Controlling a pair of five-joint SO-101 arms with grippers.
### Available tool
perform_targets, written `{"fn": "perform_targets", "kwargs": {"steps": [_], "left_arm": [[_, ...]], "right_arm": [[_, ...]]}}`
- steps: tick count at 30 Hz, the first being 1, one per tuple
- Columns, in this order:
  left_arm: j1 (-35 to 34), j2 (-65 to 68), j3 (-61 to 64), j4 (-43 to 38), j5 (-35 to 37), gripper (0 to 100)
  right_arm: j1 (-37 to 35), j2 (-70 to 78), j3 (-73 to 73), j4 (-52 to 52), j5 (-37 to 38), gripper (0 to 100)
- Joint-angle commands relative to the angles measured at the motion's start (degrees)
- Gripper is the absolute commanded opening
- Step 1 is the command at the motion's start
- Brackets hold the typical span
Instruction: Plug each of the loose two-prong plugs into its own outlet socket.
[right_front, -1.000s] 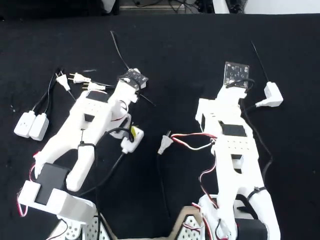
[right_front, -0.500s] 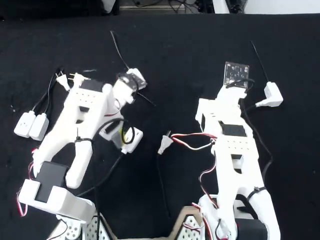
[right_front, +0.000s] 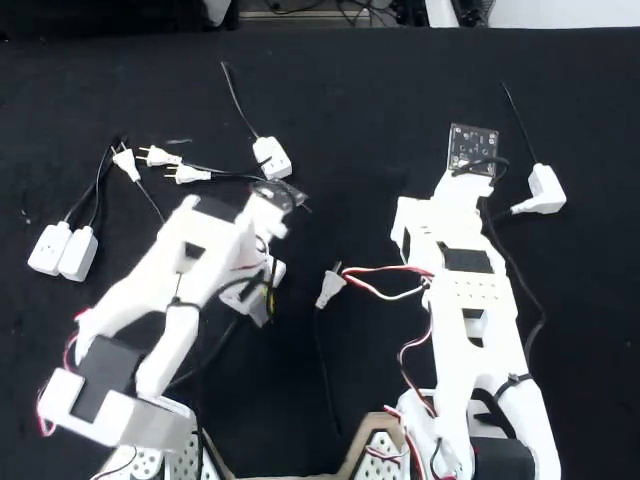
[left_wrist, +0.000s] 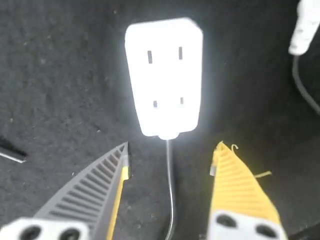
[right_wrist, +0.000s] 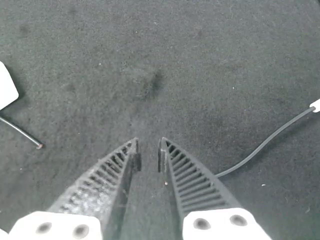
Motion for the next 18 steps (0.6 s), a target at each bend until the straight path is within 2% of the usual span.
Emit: {"fn": "perform_targets", "kwargs": {"steps": [1, 5, 13, 18], "left_arm": [[-1.0, -6.0, 5.0, -6.5, 0.5, 27], [-6.5, -7.7, 9.0, -11.0, -1.4, 27], [-14.2, -7.9, 9.5, -12.7, -10.1, 27], [-17.6, -7.7, 9.5, -17.4, -11.2, 27]], "right_arm": [[-0.5, 0.6, -0.1, -1.6, -0.1, 7.1], [-0.5, 0.6, -0.1, -1.6, -0.1, 7.1], [-0.5, 0.6, 0.0, -1.6, -0.1, 7.1], [-0.5, 0.6, 0.0, -1.5, -0.1, 7.1]]}}
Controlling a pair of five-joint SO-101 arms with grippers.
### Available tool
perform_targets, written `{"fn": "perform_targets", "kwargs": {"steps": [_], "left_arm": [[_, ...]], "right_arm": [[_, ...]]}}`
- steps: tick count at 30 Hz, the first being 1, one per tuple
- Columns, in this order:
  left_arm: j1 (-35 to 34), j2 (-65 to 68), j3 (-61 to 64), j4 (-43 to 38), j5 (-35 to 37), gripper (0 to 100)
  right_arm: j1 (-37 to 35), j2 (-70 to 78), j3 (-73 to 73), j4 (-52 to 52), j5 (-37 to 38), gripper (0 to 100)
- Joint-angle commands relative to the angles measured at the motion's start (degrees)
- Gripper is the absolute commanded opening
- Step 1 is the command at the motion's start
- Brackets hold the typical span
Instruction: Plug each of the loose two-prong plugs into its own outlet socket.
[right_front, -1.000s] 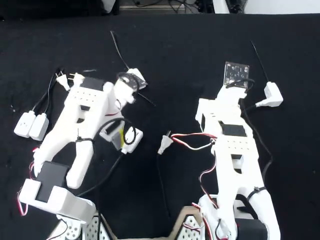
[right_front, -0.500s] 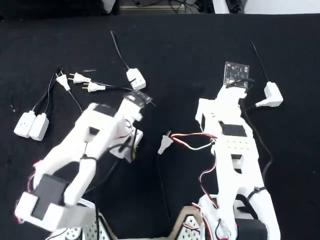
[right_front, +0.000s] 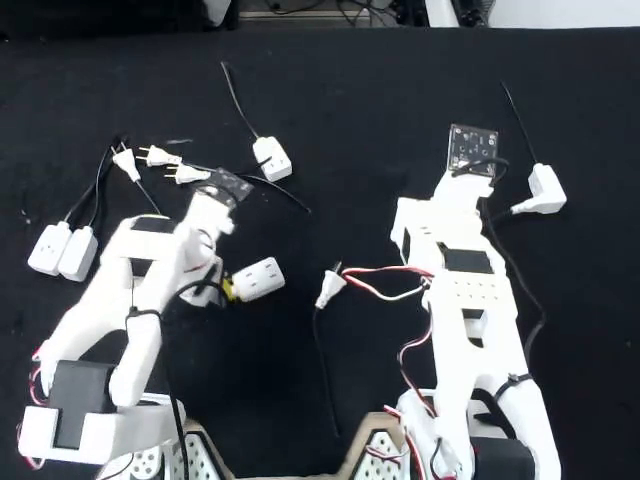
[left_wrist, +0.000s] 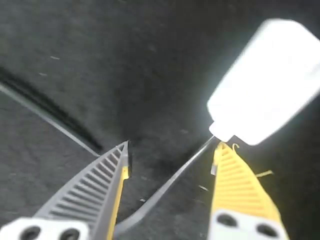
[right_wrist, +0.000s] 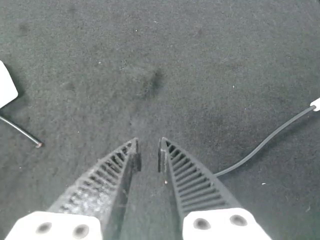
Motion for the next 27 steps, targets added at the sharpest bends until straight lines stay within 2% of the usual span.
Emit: {"fn": "perform_targets", "kwargs": {"steps": [1, 7, 11, 18, 21, 27], "left_arm": [[-2.4, -2.4, -0.7, -2.5, -0.9, 27], [-4.1, -2.8, -0.7, 0.7, -0.6, 27], [-4.3, -5.3, -0.3, 5.9, -0.4, 27], [-3.6, -24.4, 6.2, 9.4, 11.0, 27], [-4.1, -33.0, 11.5, 6.9, 17.0, 27], [-4.1, -44.7, 24.4, -3.2, 26.6, 27]], "right_arm": [[-0.5, 0.6, -0.2, -1.5, -0.1, 7.1], [-0.9, 0.6, 0.1, -1.5, -0.2, 7.4], [-6.1, 0.1, 0.7, 0.9, -0.1, 7.4], [-15.4, 0.6, 0.7, 6.0, -0.5, 7.4], [-19.5, 0.6, 2.1, 5.7, -0.5, 7.4], [-26.4, 0.6, 4.0, 5.7, -0.5, 7.1]]}}
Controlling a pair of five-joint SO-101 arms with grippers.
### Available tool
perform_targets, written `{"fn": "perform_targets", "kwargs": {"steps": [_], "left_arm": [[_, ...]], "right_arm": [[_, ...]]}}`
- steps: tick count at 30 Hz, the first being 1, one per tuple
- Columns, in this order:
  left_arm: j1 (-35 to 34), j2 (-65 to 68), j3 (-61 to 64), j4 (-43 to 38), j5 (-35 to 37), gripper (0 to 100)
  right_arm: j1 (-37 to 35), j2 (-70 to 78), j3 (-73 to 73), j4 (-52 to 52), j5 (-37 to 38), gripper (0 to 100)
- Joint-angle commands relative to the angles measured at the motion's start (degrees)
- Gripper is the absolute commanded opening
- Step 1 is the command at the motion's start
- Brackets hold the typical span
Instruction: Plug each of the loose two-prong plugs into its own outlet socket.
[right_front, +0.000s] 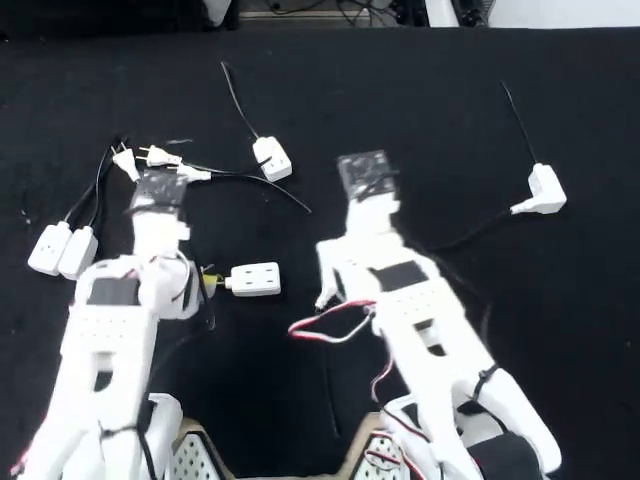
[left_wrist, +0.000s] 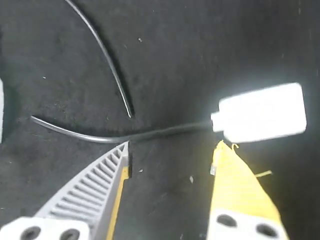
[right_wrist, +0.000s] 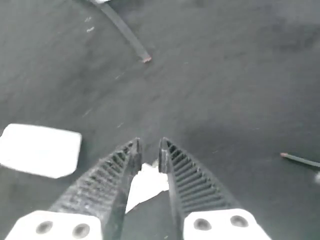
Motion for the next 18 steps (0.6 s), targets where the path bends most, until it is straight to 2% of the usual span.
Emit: {"fn": "perform_targets", "kwargs": {"steps": [1, 5, 10, 13, 16, 18], "left_arm": [[-0.5, -6.9, 5.8, -5.2, 4.9, 27], [-0.6, -10.7, 11.0, -8.8, 5.5, 27], [-0.2, -12.3, 13.1, -11.5, 5.8, 27], [-0.2, -12.6, 13.9, -12.3, 8.3, 27], [-0.2, -12.6, 16.4, -16.1, 9.0, 27], [0.0, -12.7, 17.6, -18.0, 9.0, 27]], "right_arm": [[-3.2, 0.2, -0.2, 0.4, -0.5, 7.1], [-2.8, -0.2, -3.1, 4.7, -0.4, 7.4], [-3.1, 0.2, -15.8, 21.8, 0.0, 7.5], [-3.2, 0.2, -17.3, 28.6, 1.1, 8.8], [-2.9, 0.2, -13.2, 30.0, 2.9, 15.2], [-3.1, 0.2, -9.5, 27.2, 2.6, 20.4]]}}
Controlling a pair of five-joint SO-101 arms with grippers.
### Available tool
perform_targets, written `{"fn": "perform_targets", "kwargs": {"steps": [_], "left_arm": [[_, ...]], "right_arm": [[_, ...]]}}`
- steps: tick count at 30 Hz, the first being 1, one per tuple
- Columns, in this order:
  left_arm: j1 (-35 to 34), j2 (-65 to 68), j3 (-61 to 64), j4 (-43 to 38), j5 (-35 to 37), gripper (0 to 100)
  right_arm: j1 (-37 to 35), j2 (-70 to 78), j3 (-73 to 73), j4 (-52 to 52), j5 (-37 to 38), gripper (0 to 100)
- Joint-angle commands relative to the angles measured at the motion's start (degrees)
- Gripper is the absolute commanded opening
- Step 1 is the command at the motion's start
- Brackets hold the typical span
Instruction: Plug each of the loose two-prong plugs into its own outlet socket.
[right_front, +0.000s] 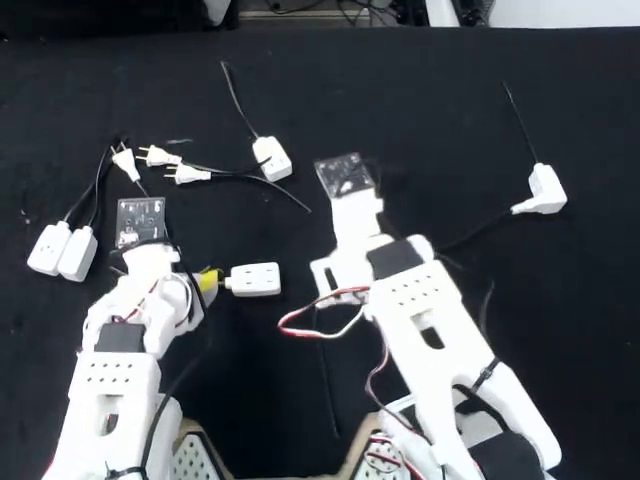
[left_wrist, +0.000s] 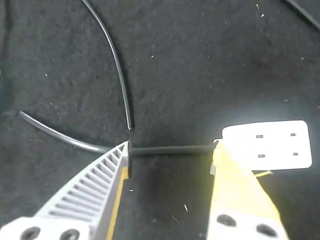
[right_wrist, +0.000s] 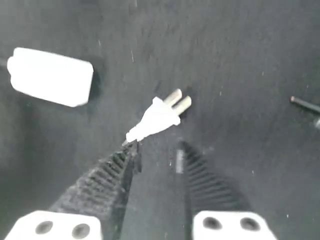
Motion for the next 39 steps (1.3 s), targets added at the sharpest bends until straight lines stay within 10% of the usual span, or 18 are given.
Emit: {"fn": "perform_targets", "kwargs": {"steps": [1, 9, 22, 39], "left_arm": [[0.0, -1.1, 0.3, -3.1, 0.9, 27], [2.3, -1.2, 0.8, -3.1, 0.9, 27], [2.2, -1.2, 0.9, -3.1, 0.9, 27], [2.2, -1.2, 0.8, -3.1, 0.7, 27]], "right_arm": [[-0.8, 0.1, 4.1, -4.1, 0.6, 22.4], [-1.0, 0.1, 13.8, -21.8, -8.5, 25.4], [-8.9, 0.2, 14.0, -25.4, -17.7, 25.4], [-1.8, 22.0, 0.7, -18.2, -18.0, 22.0]]}}
